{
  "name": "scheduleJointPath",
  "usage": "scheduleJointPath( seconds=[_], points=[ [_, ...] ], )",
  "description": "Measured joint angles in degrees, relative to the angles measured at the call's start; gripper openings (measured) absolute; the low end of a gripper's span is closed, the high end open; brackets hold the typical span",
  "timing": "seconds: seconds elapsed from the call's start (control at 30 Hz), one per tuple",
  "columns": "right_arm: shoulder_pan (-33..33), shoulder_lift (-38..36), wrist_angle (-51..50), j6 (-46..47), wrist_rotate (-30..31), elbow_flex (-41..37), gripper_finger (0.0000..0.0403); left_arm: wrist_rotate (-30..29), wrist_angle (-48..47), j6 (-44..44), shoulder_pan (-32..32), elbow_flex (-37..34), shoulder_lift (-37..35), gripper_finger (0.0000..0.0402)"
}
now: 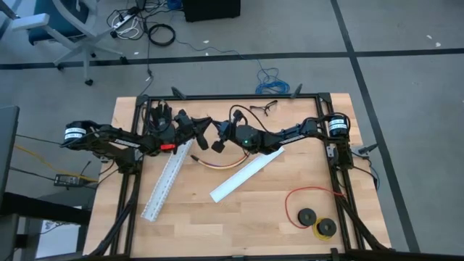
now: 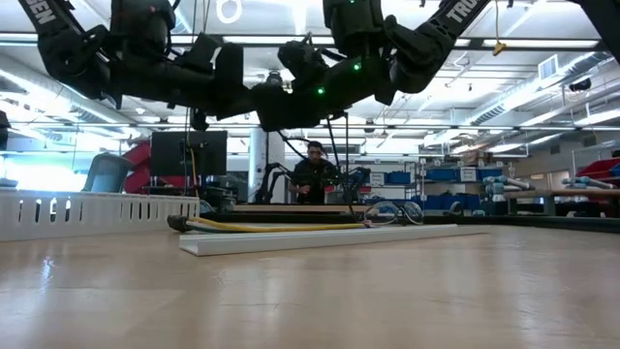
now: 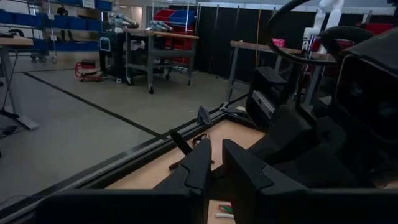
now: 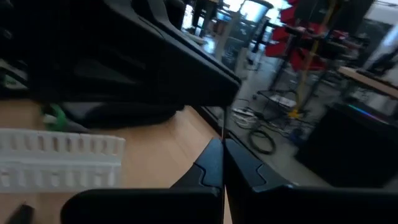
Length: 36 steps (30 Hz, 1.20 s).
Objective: Ziptie cables
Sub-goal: Wrap the cables together using a zip tie
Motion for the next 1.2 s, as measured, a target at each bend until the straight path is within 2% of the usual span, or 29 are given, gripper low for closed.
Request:
scheduleJointPath(
  seconds=[0.23, 0.37, 0.5, 0.67, 0.8, 1.2],
  points=[
    [1.2, 0.0, -2.2, -3.3, 7.9, -0.2, 0.0000, -0.2, -2.4, 1.5, -0.8, -0.7, -1.1, 0.0048],
    [2.0, 0.0, 1.7, -4.2, 13.4, -2.8, 0.0000, -1.7, -4.3, 1.7, -1.0, -2.4, -4.7, 0.0048],
    [2.4, 0.0, 8.9, -5.3, 11.8, -4.9, 0.0000, -3.4, -2.5, 0.5, -0.7, -3.4, -6.2, 0.0048],
    [1.3, 0.0, 10.1, -6.3, 4.7, -4.3, 0.0000, -3.0, -2.2, -5.6, -0.7, -2.6, -3.7, 0.0049],
    [0.8, 0.0, 9.0, -6.3, 4.1, -4.1, 0.0000, -2.6, -2.0, -6.4, -0.7, -1.6, -2.0, 0.0054],
    [0.6, 0.0, 9.1, -8.1, 4.0, -4.1, 0.0000, -1.0, -0.9, -7.8, -0.7, -1.5, -2.0, 0.0132]
  ],
)
